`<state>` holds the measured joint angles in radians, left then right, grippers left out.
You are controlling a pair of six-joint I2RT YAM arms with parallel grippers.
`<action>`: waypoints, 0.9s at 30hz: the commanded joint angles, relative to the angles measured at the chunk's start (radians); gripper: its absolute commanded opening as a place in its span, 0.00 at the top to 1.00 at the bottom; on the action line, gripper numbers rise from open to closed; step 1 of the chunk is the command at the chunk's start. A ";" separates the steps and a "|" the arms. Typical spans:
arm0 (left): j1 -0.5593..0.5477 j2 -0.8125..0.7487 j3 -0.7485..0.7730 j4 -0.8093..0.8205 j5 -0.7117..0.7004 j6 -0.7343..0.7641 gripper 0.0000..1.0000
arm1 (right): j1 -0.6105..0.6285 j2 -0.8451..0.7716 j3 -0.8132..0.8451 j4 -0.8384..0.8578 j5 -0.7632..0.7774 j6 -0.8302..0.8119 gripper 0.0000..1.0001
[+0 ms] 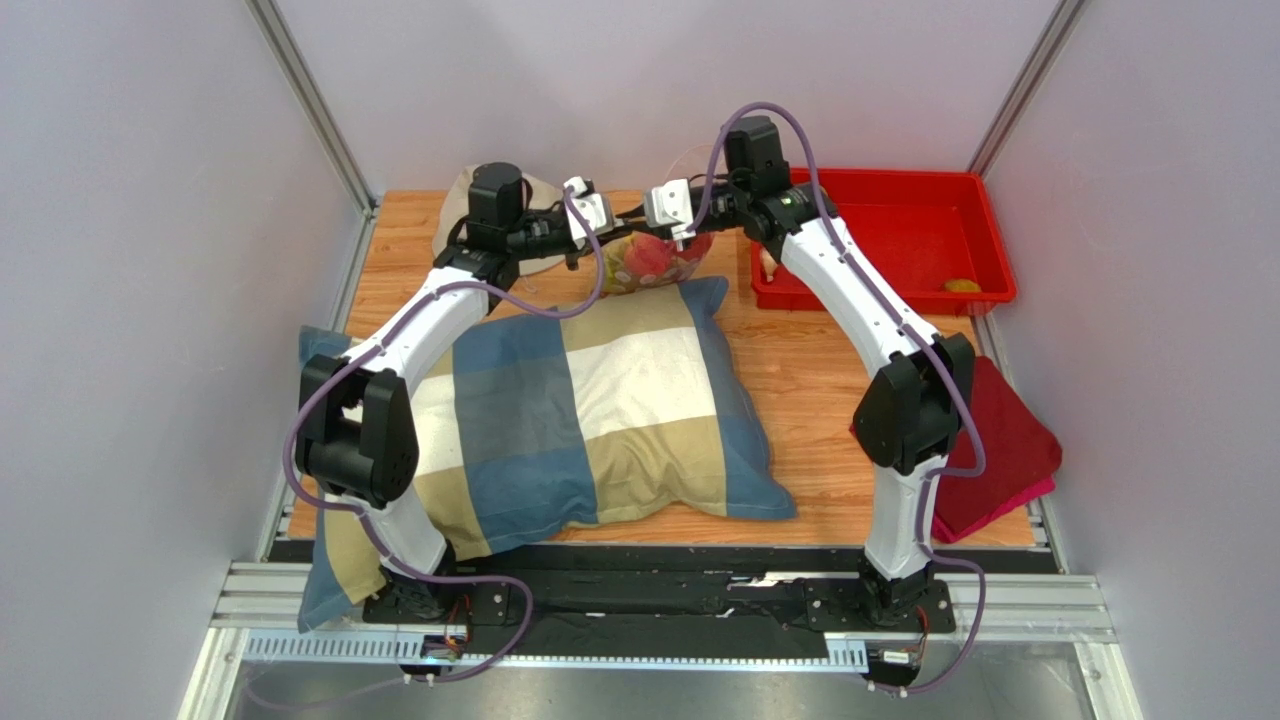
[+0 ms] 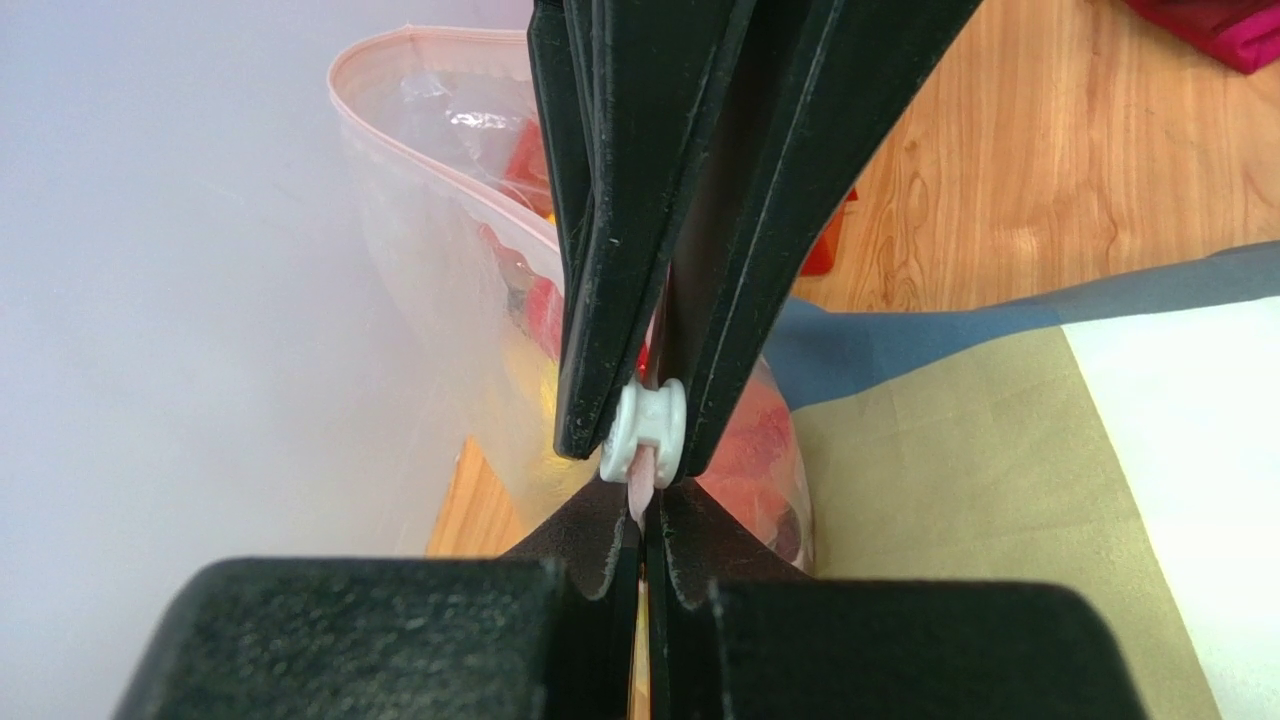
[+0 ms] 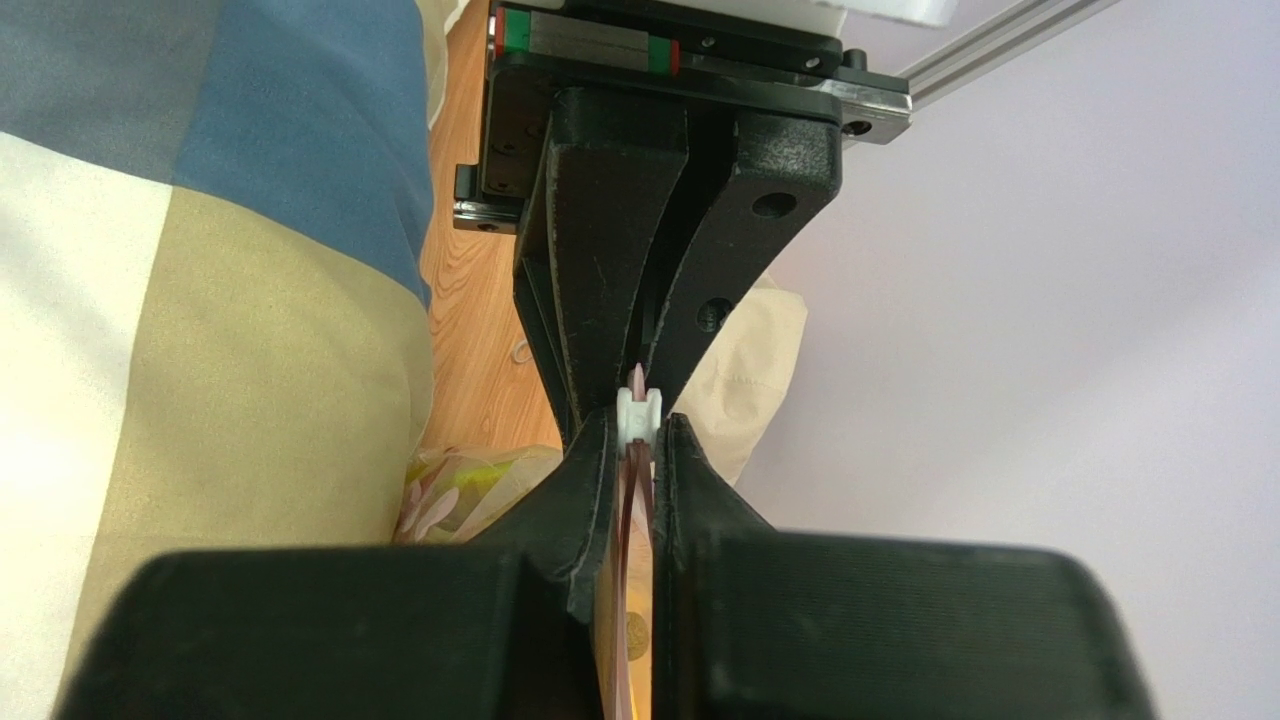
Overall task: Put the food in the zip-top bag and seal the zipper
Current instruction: Zip the zipper food storage bag at the center of the board.
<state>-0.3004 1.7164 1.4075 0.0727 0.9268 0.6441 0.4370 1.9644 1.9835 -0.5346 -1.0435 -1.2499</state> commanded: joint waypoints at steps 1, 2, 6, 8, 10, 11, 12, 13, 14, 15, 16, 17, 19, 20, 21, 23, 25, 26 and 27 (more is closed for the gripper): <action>0.014 -0.101 -0.013 0.107 0.064 0.009 1.00 | -0.059 0.021 0.049 0.018 0.054 0.001 1.00; 0.015 -0.106 -0.016 0.107 0.064 0.012 1.00 | -0.066 0.027 0.055 0.016 0.057 0.000 1.00; 0.027 -0.107 -0.024 0.128 0.061 -0.001 1.00 | -0.095 0.031 0.055 0.009 0.071 -0.022 1.00; 0.033 -0.107 -0.024 0.134 0.061 -0.008 1.00 | -0.110 0.033 0.054 -0.004 0.080 -0.039 1.00; 0.037 -0.106 -0.025 0.142 0.058 -0.011 1.00 | -0.121 0.036 0.055 -0.011 0.086 -0.055 1.00; 0.037 -0.107 -0.025 0.145 0.058 -0.012 1.00 | -0.124 0.036 0.055 -0.022 0.088 -0.062 1.00; 0.040 -0.110 -0.027 0.150 0.058 -0.014 1.00 | -0.127 0.037 0.054 -0.024 0.089 -0.072 1.00; 0.040 -0.110 -0.028 0.151 0.058 -0.014 1.00 | -0.133 0.039 0.054 -0.025 0.095 -0.078 1.00; 0.041 -0.112 -0.030 0.151 0.057 -0.012 1.00 | -0.136 0.039 0.054 -0.025 0.097 -0.083 1.00; 0.041 -0.113 -0.030 0.153 0.056 -0.014 1.00 | -0.139 0.040 0.054 -0.027 0.097 -0.086 1.00; 0.043 -0.115 -0.031 0.151 0.058 -0.011 1.00 | -0.144 0.042 0.055 -0.027 0.103 -0.088 1.00; 0.043 -0.116 -0.033 0.151 0.057 -0.011 1.00 | -0.147 0.045 0.057 -0.027 0.106 -0.092 1.00; 0.044 -0.121 -0.036 0.150 0.057 -0.006 1.00 | -0.158 0.045 0.058 -0.027 0.115 -0.109 1.00; 0.046 -0.123 -0.038 0.151 0.055 -0.004 1.00 | -0.161 0.050 0.060 -0.030 0.120 -0.115 1.00; 0.046 -0.129 -0.038 0.150 0.055 -0.003 1.00 | -0.164 0.051 0.061 -0.028 0.123 -0.120 1.00; 0.049 -0.132 -0.039 0.145 0.052 0.003 1.00 | -0.181 0.059 0.072 -0.031 0.135 -0.126 1.00; 0.055 -0.136 -0.039 0.145 0.046 -0.003 1.00 | -0.199 0.065 0.083 -0.031 0.151 -0.131 1.00; 0.060 -0.136 -0.039 0.148 0.043 -0.011 1.00 | -0.207 0.067 0.090 -0.031 0.157 -0.137 1.00; 0.063 -0.136 -0.039 0.154 0.043 -0.017 1.00 | -0.211 0.073 0.095 -0.030 0.163 -0.138 1.00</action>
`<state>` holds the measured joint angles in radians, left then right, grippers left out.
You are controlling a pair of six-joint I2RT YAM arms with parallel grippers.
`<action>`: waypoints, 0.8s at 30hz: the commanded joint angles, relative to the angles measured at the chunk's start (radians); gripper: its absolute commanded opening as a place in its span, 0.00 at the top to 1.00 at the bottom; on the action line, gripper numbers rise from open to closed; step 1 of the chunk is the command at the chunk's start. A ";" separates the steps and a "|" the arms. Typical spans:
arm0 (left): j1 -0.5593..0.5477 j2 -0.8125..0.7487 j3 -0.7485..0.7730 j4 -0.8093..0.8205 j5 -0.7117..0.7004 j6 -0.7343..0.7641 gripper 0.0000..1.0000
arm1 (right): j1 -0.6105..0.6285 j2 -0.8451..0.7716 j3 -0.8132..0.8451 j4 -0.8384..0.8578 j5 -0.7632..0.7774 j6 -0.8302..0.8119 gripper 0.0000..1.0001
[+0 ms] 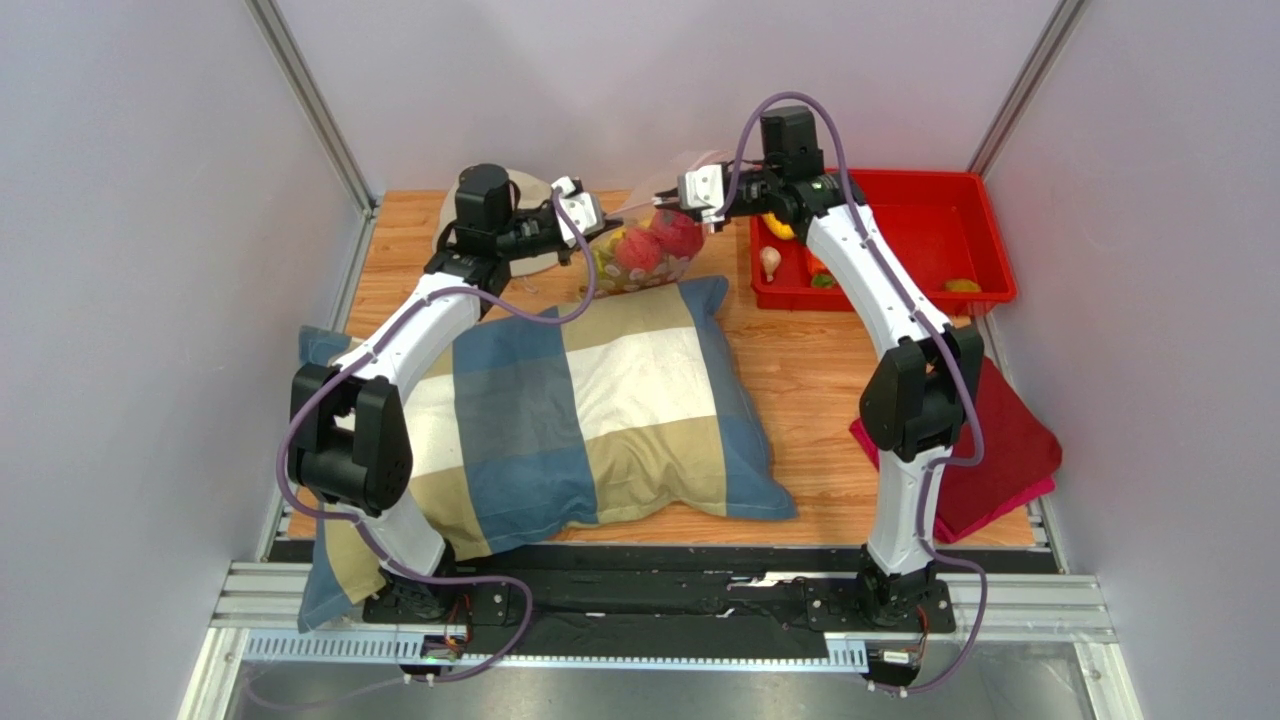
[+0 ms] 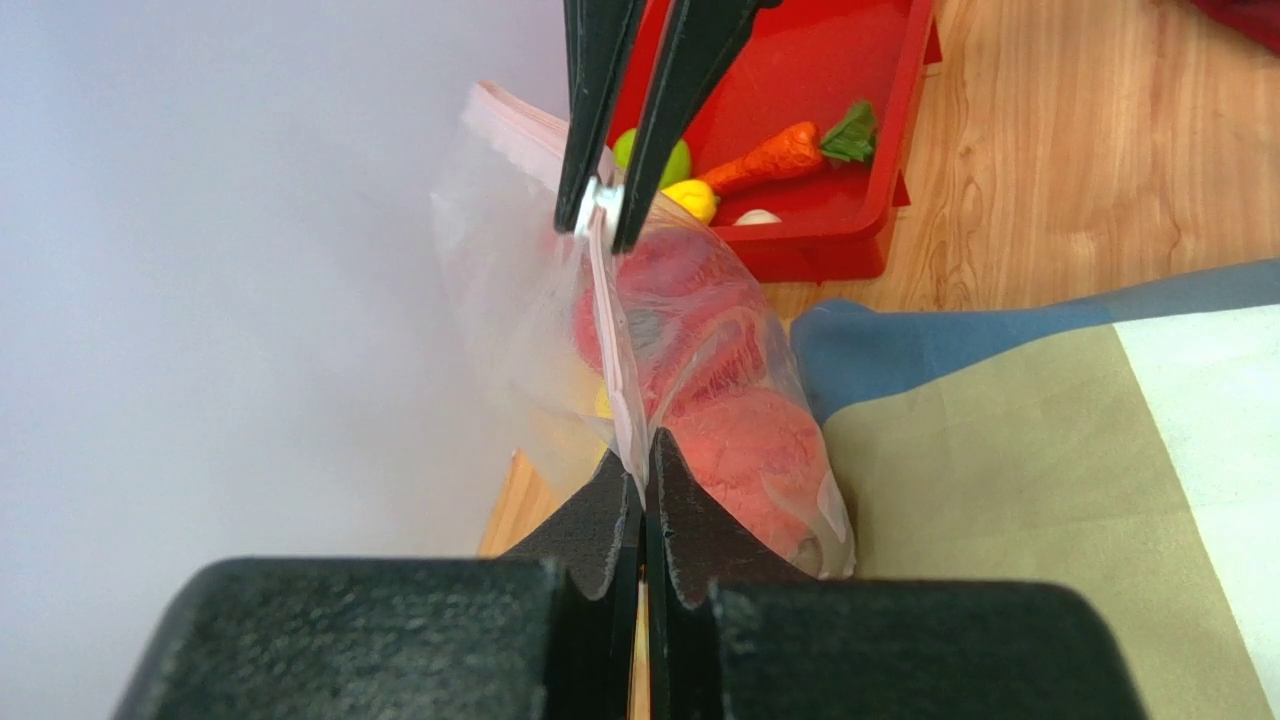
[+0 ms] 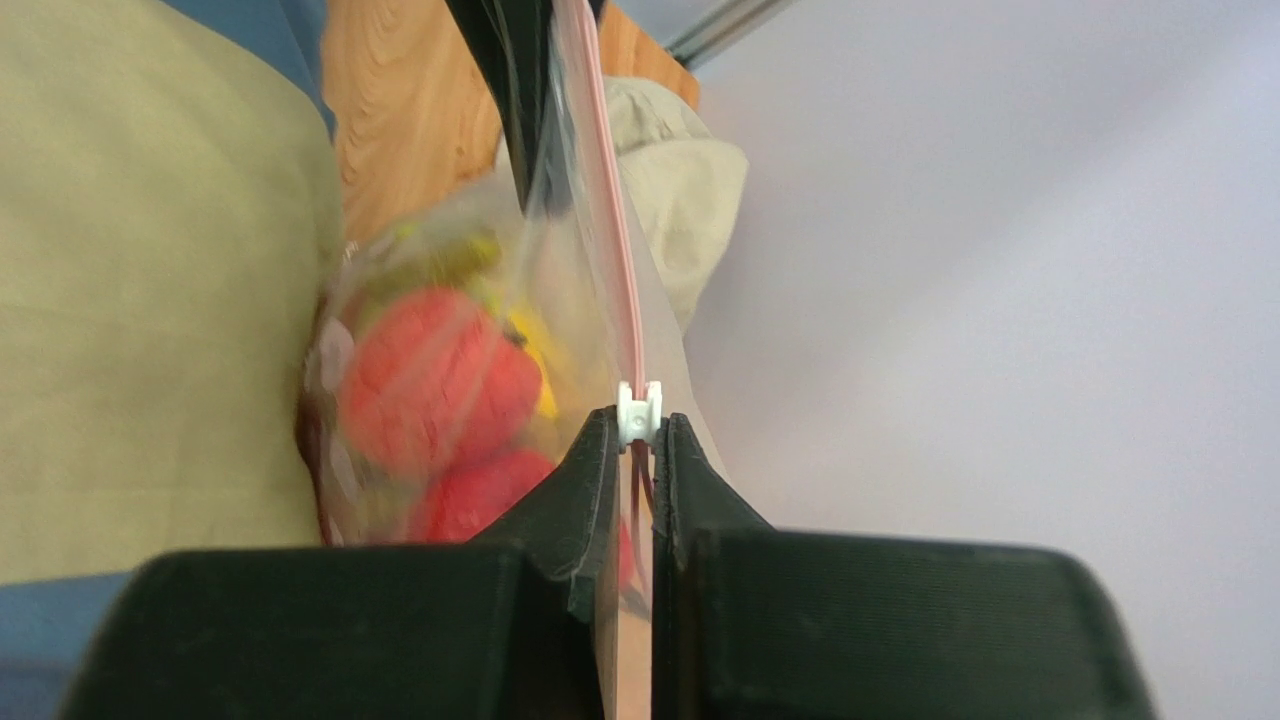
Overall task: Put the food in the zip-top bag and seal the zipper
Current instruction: Zip the zipper food storage bag at the center of the board.
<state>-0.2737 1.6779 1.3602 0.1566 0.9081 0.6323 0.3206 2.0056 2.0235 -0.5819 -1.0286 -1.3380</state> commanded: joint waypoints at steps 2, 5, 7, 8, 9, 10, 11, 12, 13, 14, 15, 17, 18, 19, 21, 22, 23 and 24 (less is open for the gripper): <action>0.044 -0.099 0.013 0.080 0.052 -0.035 1.00 | -0.115 0.036 0.064 0.019 0.163 -0.052 1.00; 0.054 -0.093 0.022 0.106 0.034 -0.082 1.00 | -0.141 0.048 0.078 0.019 0.177 -0.052 1.00; 0.064 -0.090 0.028 0.110 0.028 -0.100 1.00 | -0.156 0.053 0.080 0.022 0.186 -0.056 1.00; 0.068 -0.089 0.031 0.115 0.015 -0.105 1.00 | -0.164 0.053 0.080 0.022 0.191 -0.058 1.00; 0.074 -0.086 0.036 0.116 0.011 -0.109 1.00 | -0.167 0.053 0.078 0.021 0.194 -0.061 1.00; 0.080 -0.083 0.042 0.118 -0.001 -0.126 1.00 | -0.178 0.055 0.078 0.021 0.200 -0.062 1.00; 0.085 -0.075 0.046 0.123 -0.009 -0.138 1.00 | -0.183 0.055 0.076 0.021 0.203 -0.061 1.00; 0.091 -0.072 0.059 0.126 -0.015 -0.167 1.00 | -0.189 0.058 0.073 0.021 0.206 -0.062 1.00; 0.103 -0.066 0.066 0.126 -0.027 -0.178 1.00 | -0.201 0.055 0.067 0.019 0.214 -0.069 1.00; 0.110 -0.058 0.071 0.132 -0.035 -0.190 1.00 | -0.207 0.055 0.063 0.019 0.217 -0.072 1.00; 0.114 -0.053 0.079 0.132 -0.040 -0.204 1.00 | -0.212 0.051 0.058 0.020 0.219 -0.075 1.00; 0.125 -0.041 0.086 0.135 -0.057 -0.217 1.00 | -0.232 0.051 0.049 0.019 0.228 -0.081 1.00; 0.128 -0.037 0.096 0.135 -0.057 -0.229 1.00 | -0.236 0.051 0.047 0.020 0.228 -0.081 1.00; 0.129 -0.034 0.099 0.133 -0.061 -0.232 1.00 | -0.248 0.050 0.046 0.019 0.231 -0.081 1.00; 0.133 -0.024 0.109 0.133 -0.066 -0.238 1.00 | -0.255 0.051 0.044 0.017 0.233 -0.081 1.00; 0.134 -0.021 0.115 0.132 -0.067 -0.241 1.00 | -0.261 0.051 0.043 0.019 0.234 -0.081 1.00; 0.134 -0.014 0.119 0.130 -0.067 -0.243 1.00 | -0.264 0.053 0.041 0.017 0.234 -0.082 1.00; 0.134 -0.009 0.126 0.129 -0.066 -0.249 1.00 | -0.264 0.051 0.041 0.017 0.234 -0.082 1.00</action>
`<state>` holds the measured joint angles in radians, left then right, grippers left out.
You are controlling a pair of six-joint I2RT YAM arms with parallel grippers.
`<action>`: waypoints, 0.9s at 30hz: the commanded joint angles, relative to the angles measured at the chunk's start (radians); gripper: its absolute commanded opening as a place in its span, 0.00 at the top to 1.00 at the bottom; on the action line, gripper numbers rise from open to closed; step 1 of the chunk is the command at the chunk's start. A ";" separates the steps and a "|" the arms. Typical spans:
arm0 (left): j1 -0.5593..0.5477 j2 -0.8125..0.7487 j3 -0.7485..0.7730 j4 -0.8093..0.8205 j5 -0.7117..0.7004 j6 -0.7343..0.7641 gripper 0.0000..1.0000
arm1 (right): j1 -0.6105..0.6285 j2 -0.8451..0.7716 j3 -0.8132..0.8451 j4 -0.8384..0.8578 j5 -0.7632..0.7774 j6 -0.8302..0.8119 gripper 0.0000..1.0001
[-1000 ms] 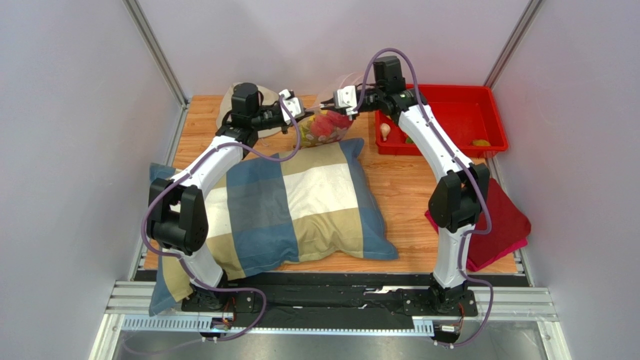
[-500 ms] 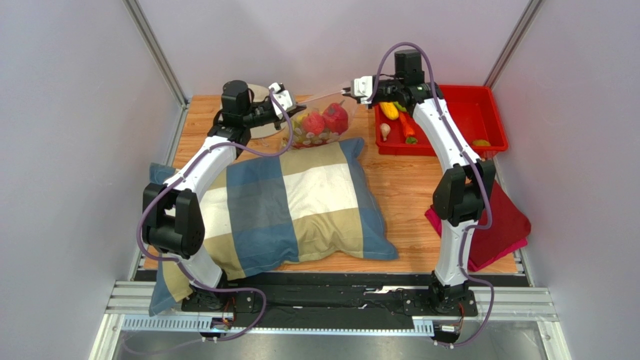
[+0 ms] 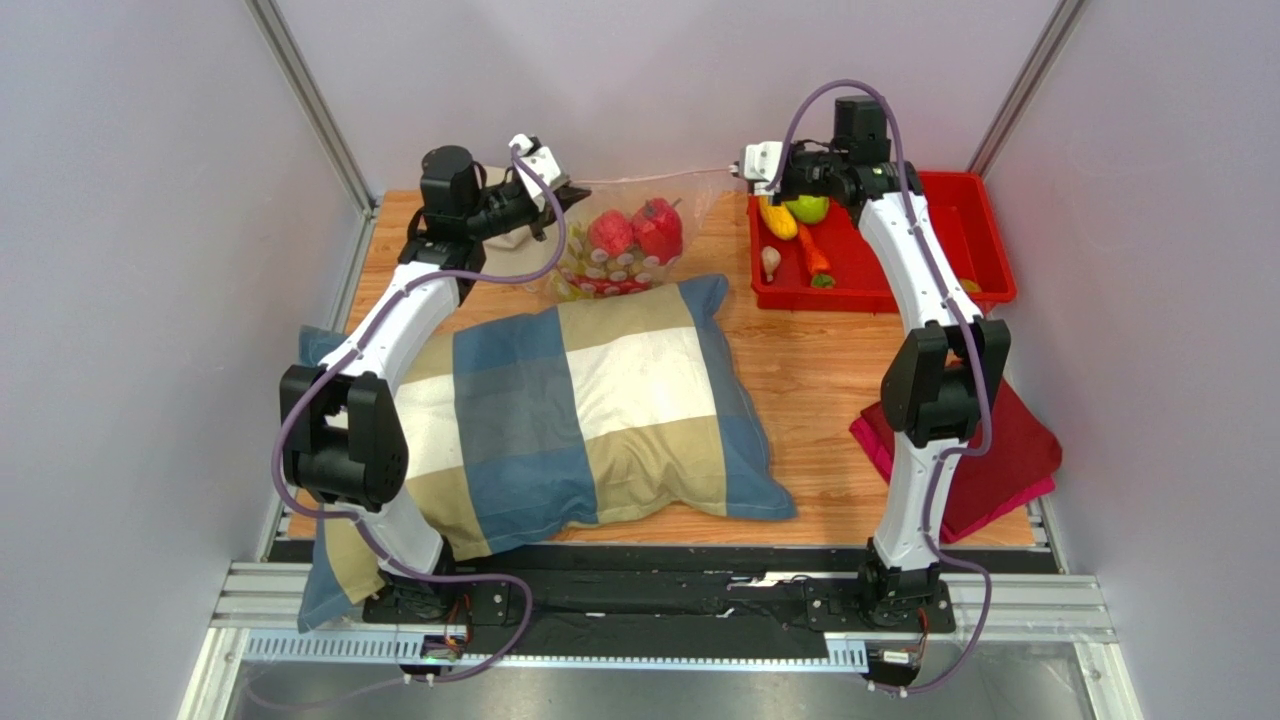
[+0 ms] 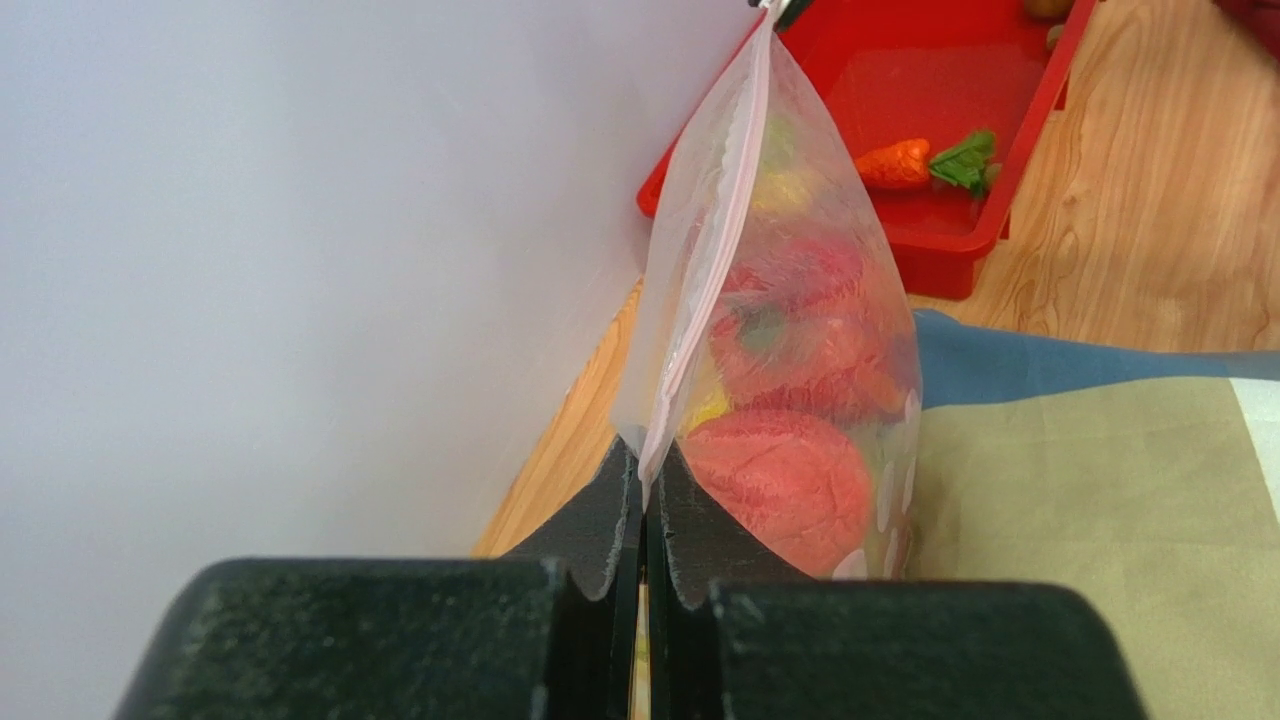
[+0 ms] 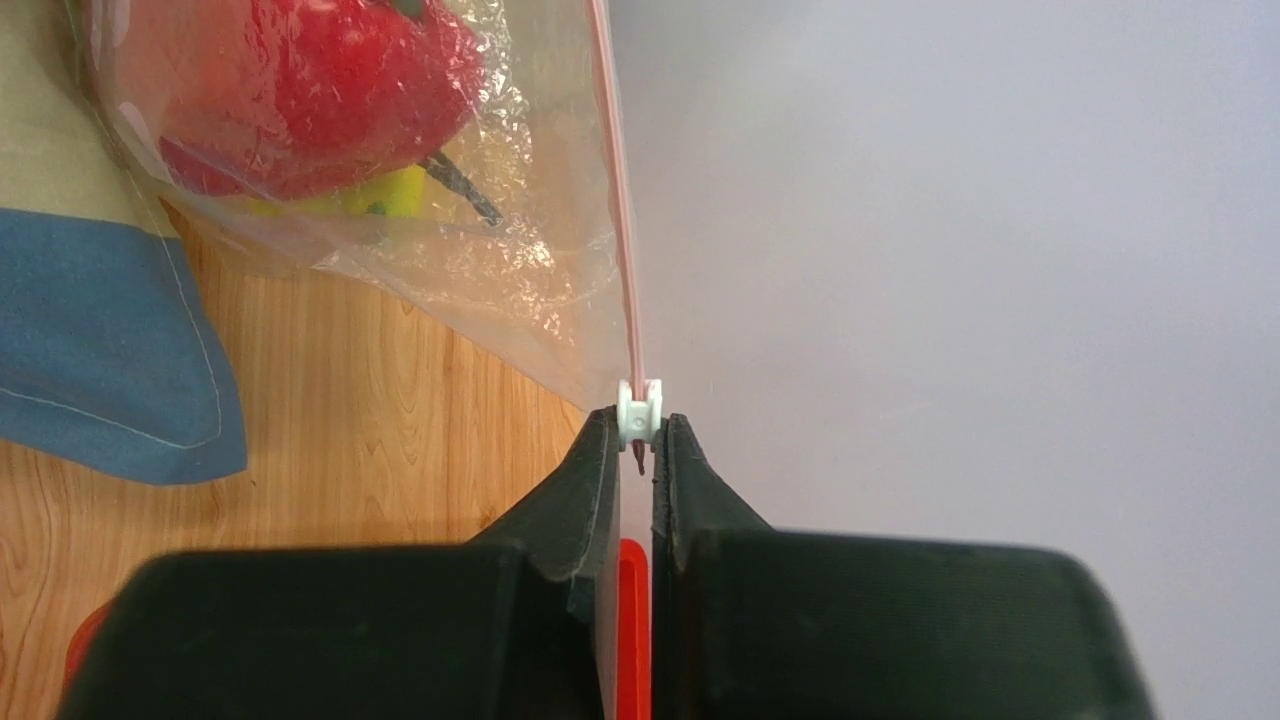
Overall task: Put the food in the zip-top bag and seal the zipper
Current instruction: Zip the zipper food storage bag at the center of the board.
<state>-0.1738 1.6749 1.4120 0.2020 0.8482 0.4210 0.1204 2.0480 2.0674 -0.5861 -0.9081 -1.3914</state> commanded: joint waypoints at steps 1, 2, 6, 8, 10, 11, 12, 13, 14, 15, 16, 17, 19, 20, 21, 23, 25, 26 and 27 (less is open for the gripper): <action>0.033 -0.001 0.079 0.083 -0.006 -0.042 1.00 | -0.064 0.009 -0.003 0.023 0.112 -0.028 1.00; 0.033 0.005 0.084 0.080 -0.008 -0.047 1.00 | -0.065 0.011 -0.003 0.023 0.109 -0.028 1.00; 0.034 0.020 0.117 0.060 -0.021 -0.057 1.00 | -0.064 0.008 -0.003 0.054 0.106 0.003 1.00; 0.033 0.032 0.133 0.053 -0.032 -0.065 1.00 | -0.064 0.006 0.005 0.069 0.106 0.021 1.00; 0.033 0.043 0.166 0.040 -0.049 -0.087 1.00 | -0.062 0.001 0.017 0.098 0.104 0.069 1.00; 0.033 0.055 0.180 0.025 -0.055 -0.093 1.00 | -0.061 0.001 0.023 0.107 0.104 0.084 1.00; 0.033 0.063 0.205 0.020 -0.063 -0.106 1.00 | -0.062 0.000 0.034 0.114 0.104 0.115 1.00; 0.031 0.066 0.217 0.016 -0.076 -0.113 1.00 | -0.061 -0.003 0.037 0.132 0.107 0.130 1.00; 0.031 0.078 0.229 0.008 -0.080 -0.129 1.00 | -0.062 -0.006 0.039 0.144 0.109 0.147 1.00; 0.031 0.083 0.251 0.005 -0.081 -0.140 1.00 | -0.062 -0.009 0.039 0.160 0.112 0.166 1.00; 0.031 0.089 0.263 0.002 -0.081 -0.154 1.00 | -0.062 -0.015 0.043 0.190 0.118 0.211 1.00; 0.030 0.089 0.274 -0.004 -0.078 -0.166 1.00 | -0.061 -0.023 0.051 0.199 0.121 0.232 1.00; 0.019 0.083 0.304 -0.018 -0.075 -0.194 1.00 | -0.062 -0.038 0.071 0.218 0.123 0.299 1.00; 0.014 0.079 0.312 -0.033 -0.074 -0.202 1.00 | -0.062 -0.061 0.074 0.227 0.121 0.322 1.00; 0.010 0.071 0.326 -0.038 -0.075 -0.206 1.00 | -0.062 -0.075 0.074 0.244 0.121 0.351 1.00; -0.006 0.043 0.334 -0.055 -0.077 -0.220 1.00 | -0.062 -0.107 0.079 0.266 0.121 0.409 1.00; -0.013 0.008 0.346 -0.079 -0.078 -0.228 1.00 | -0.062 -0.166 0.074 0.261 0.115 0.431 1.00; -0.021 -0.006 0.354 -0.088 -0.080 -0.243 1.00 | -0.061 -0.189 0.060 0.255 0.114 0.440 1.00; -0.023 -0.018 0.360 -0.101 -0.078 -0.254 1.00 | -0.061 -0.239 0.048 0.244 0.107 0.439 1.00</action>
<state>-0.1925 1.7798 1.6943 0.0952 0.7815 0.2279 0.0998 1.9915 2.0903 -0.4000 -0.8532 -1.0451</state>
